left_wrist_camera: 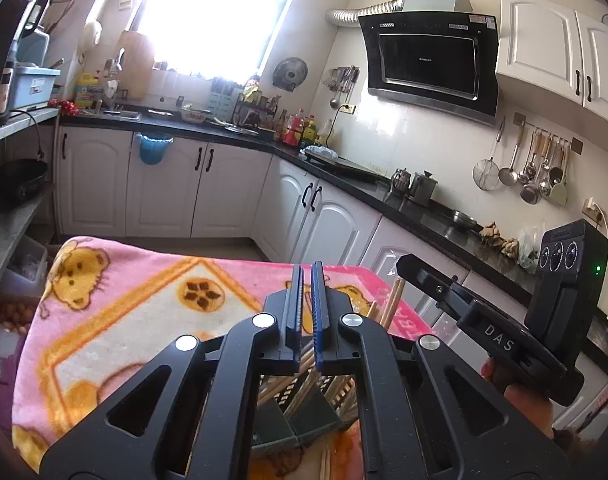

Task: Organize utensils
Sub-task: 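Lower the chopsticks into the caddy and open both grippers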

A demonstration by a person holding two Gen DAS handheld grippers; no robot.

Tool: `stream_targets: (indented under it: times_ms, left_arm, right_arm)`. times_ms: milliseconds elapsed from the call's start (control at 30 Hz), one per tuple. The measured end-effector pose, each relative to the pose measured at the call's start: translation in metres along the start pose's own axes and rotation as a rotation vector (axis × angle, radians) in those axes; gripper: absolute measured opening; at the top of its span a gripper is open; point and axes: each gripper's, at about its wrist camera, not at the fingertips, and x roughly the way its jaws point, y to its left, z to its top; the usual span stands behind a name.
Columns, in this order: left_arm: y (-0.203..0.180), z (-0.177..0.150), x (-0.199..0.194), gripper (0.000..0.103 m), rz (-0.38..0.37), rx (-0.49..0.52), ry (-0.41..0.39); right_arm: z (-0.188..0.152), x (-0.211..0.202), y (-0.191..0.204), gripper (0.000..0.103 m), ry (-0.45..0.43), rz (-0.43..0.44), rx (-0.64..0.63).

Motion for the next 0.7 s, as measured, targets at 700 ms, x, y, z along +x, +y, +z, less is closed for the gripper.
stream_targets:
  times_ms: [700]
  left_arm:
    - [-0.004, -0.03, -0.023, 0.006, -0.005, 0.02, 0.056]
  right_arm:
    - [-0.026, -0.022, -0.002, 0.019, 0.085, -0.066, -0.014]
